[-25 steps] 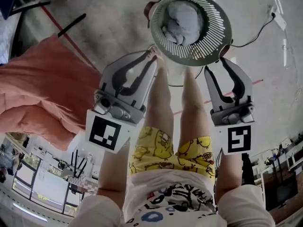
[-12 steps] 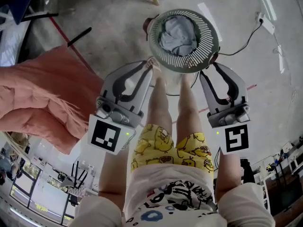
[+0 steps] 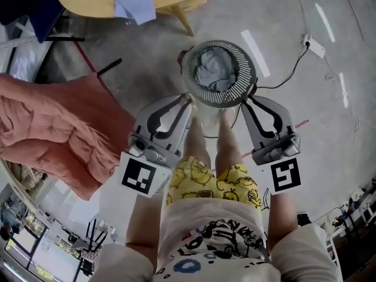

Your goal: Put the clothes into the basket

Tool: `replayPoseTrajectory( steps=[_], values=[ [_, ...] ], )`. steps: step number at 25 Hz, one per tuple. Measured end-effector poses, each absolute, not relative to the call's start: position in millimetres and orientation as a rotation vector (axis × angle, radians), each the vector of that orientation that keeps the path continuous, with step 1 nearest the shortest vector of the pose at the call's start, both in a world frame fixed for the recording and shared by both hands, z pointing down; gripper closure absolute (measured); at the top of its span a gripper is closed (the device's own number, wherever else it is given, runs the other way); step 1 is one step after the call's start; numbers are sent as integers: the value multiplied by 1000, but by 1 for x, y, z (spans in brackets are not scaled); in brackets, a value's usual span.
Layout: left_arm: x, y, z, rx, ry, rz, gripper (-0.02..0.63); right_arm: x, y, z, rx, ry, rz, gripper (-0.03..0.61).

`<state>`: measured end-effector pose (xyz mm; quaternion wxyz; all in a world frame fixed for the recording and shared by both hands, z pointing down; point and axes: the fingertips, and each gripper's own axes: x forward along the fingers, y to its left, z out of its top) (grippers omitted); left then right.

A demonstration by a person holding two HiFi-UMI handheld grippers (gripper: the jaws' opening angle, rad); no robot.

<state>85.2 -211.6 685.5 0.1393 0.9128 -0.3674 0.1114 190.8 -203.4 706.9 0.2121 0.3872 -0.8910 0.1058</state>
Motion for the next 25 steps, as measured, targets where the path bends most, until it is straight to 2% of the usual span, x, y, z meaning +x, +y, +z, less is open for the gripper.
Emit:
replayPoseTrajectory(
  steps=[25],
  values=[
    [104, -190, 558, 2740, -1030, 258, 565, 191, -176, 572, 892, -2541, 94, 548]
  ],
)
